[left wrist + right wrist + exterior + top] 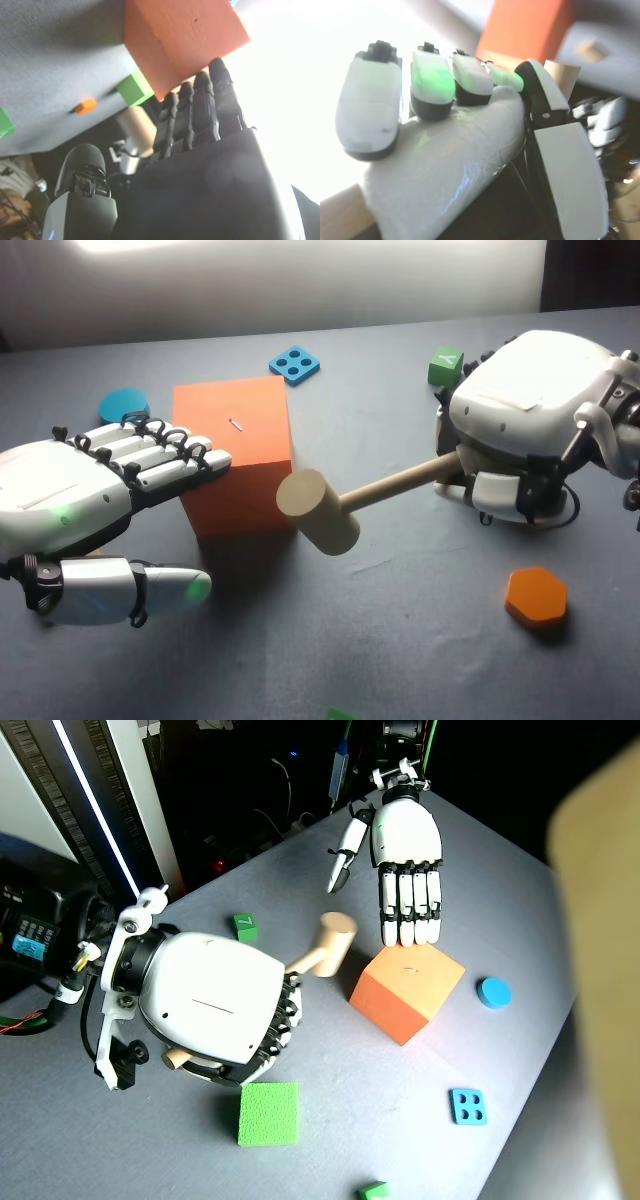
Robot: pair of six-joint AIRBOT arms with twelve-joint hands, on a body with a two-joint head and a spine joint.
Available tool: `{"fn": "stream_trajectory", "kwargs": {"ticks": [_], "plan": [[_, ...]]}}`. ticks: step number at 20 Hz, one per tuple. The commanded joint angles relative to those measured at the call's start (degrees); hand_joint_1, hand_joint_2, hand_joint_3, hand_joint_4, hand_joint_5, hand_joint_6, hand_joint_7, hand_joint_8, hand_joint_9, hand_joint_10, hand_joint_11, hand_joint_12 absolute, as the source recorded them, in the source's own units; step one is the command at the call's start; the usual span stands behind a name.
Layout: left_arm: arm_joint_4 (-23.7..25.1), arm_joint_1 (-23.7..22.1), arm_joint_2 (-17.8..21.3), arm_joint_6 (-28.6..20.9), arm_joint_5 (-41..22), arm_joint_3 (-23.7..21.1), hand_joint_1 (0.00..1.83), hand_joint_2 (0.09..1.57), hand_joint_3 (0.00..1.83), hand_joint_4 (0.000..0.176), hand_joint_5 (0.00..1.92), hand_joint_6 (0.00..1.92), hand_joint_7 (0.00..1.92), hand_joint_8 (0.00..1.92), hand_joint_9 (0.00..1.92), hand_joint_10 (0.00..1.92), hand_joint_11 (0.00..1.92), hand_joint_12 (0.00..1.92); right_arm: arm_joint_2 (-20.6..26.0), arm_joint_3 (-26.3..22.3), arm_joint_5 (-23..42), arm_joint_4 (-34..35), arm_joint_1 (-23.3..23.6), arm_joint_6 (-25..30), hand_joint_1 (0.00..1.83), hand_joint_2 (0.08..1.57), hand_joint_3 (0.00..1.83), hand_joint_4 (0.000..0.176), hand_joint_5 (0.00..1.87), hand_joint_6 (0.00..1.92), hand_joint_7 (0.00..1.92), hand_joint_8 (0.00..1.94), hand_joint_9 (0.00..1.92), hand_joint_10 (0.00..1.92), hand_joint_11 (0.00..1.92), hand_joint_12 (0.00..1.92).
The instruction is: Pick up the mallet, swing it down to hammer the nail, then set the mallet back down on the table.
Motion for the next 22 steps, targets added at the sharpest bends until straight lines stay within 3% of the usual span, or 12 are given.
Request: {"fn": "stream_trajectory", "kwargs": {"ticks": [1,4,6,7,11,16,17,18,19,20,21,22], "plan": [[-0.1,-0.5,-0.3,-0.3,-4.1,0.3,0.00,1.25,0.00,0.000,0.07,0.00,0.09,0.00,0.08,0.00,0.00,0.15,0.1,-0.1,3.3,-4.5,-0.3,2.3,0.59,1.52,0.00,0.131,1.22,1.92,1.49,1.94,1.58,1.92,1.73,1.92],[-0.1,-0.9,-0.3,-0.7,-4.5,0.4,0.00,1.25,0.00,0.000,0.08,0.00,0.11,0.00,0.09,0.00,0.00,0.21,-2.0,0.3,4.7,-14.4,-3.3,6.5,0.59,1.52,0.00,0.144,1.21,1.92,1.47,1.94,1.56,1.92,1.72,1.92],[-0.1,-1.4,-0.3,-0.9,-4.5,0.4,0.00,1.25,0.00,0.000,0.07,0.00,0.09,0.00,0.08,0.00,0.00,0.18,-4.0,1.2,5.2,-15.4,-4.0,6.6,0.57,1.52,0.00,0.150,1.20,1.92,1.46,1.94,1.56,1.92,1.71,1.92],[-0.1,-2.2,-0.3,-1.4,-5.2,0.7,0.00,1.24,0.00,0.000,0.06,0.00,0.09,0.00,0.07,0.00,0.00,0.17,-7.5,3.7,5.8,-15.4,-4.9,7.8,0.56,1.52,0.00,0.155,1.20,1.92,1.47,1.94,1.56,1.92,1.72,1.92],[-0.1,-3.4,0.1,-2.1,-5.8,0.9,0.00,1.24,0.00,0.000,0.08,0.00,0.11,0.01,0.10,0.01,0.00,0.20,-9.7,4.5,6.8,-18.3,-6.5,10.5,0.55,1.53,0.00,0.174,1.21,1.92,1.45,1.94,1.55,1.92,1.70,1.92],[-0.1,-6.3,1.9,-2.3,-5.5,0.6,0.00,1.23,0.00,0.000,0.09,0.00,0.12,0.00,0.10,0.00,0.00,0.21,-12.3,5.4,11.0,-24.8,-10.0,12.2,0.57,1.49,0.00,0.175,1.15,1.92,1.34,1.94,1.44,1.92,1.62,1.92],[-0.1,-6.8,2.4,-2.3,-5.4,0.4,0.00,1.24,0.00,0.000,0.10,0.00,0.12,0.00,0.10,0.00,0.00,0.20,-12.7,5.6,12.2,-25.1,-10.5,12.2,0.59,1.39,0.00,0.159,1.07,1.92,1.24,1.94,1.34,1.92,1.52,1.92],[0.0,-7.3,2.8,-2.3,-5.3,0.3,0.00,1.24,0.00,0.000,0.09,0.00,0.12,0.00,0.10,0.00,0.00,0.20,-12.8,5.7,12.8,-25.1,-10.8,12.3,0.52,1.35,0.00,0.094,1.00,1.92,1.14,1.94,1.23,1.92,1.37,1.92],[0.9,-8.3,3.4,-2.8,-4.5,0.2,0.00,1.24,0.00,0.000,0.10,0.00,0.13,0.00,0.11,0.00,0.00,0.20,-13.0,5.9,13.0,-25.1,-11.2,12.9,0.51,1.30,0.00,0.000,0.95,1.92,1.06,1.94,1.15,1.92,1.26,1.92],[2.4,-9.2,3.9,-4.0,-3.3,0.2,0.00,1.24,0.00,0.000,0.10,0.00,0.13,0.00,0.10,0.00,0.00,0.20,-13.0,5.9,13.0,-25.4,-11.5,13.0,0.52,1.26,0.00,0.000,0.72,1.87,0.83,1.94,0.86,1.92,0.90,1.92],[4.6,-10.5,4.5,-5.6,-2.1,0.2,0.00,1.24,0.00,0.000,0.09,0.00,0.12,0.00,0.10,0.00,0.00,0.17,-13.0,5.9,13.1,-26.1,-12.0,13.0,0.42,1.28,0.00,0.000,0.60,1.49,0.67,1.67,0.62,1.77,0.57,1.82],[5.9,-11.6,5.0,-6.3,-1.4,0.0,0.00,1.24,0.00,0.000,0.09,0.00,0.11,0.00,0.08,0.00,0.00,0.13,-13.0,6.0,13.2,-26.3,-12.2,13.0,0.45,1.27,0.00,0.000,0.65,1.16,0.68,1.38,0.63,1.50,0.53,1.59]]}}
